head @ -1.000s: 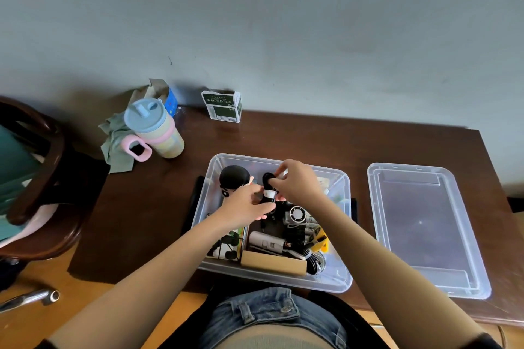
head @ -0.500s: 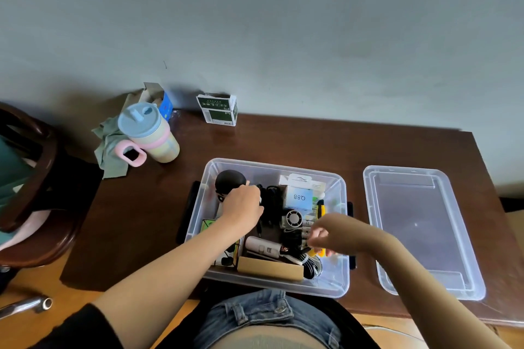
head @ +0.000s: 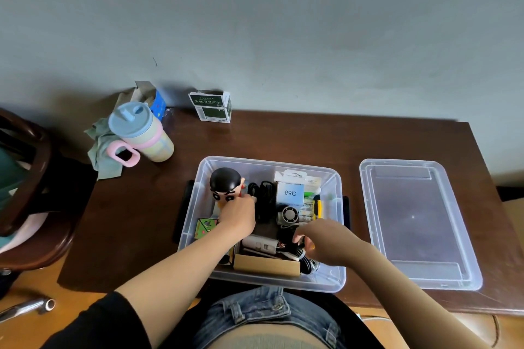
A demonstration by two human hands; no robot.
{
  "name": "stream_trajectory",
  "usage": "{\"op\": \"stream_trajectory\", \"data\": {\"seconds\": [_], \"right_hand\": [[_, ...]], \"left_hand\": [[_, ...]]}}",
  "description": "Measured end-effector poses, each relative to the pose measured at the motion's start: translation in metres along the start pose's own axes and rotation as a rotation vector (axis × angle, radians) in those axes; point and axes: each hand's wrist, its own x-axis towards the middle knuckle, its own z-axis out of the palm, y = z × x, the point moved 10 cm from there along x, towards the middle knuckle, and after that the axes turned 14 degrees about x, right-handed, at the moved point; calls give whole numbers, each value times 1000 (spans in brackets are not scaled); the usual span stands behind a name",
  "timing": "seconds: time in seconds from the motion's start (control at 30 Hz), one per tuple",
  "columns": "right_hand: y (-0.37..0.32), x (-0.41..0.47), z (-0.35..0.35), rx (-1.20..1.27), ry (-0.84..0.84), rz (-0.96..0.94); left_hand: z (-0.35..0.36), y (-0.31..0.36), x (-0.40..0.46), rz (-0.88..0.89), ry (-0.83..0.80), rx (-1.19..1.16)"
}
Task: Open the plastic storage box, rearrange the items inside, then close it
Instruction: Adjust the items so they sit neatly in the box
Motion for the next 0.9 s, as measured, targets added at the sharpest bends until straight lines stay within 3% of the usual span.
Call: {"op": "stream_trajectory", "data": {"seconds": [0.23,0.43,0.57,0.7,0.9], "right_hand": [[12,0,6,-144,20,62],[11,3,10,-117,44,66],[11,8,10,-99,63,78],[11,15,13,-124,61,100],[6,23,24,-189,-12,86]], "left_hand": [[3,11,-9,149,-19,1],[21,26,-12,332,-234,204],[27,27,-9,333,-333,209],[3,28,-11,301,-164,245],[18,27,-15,306,-295,340]]}}
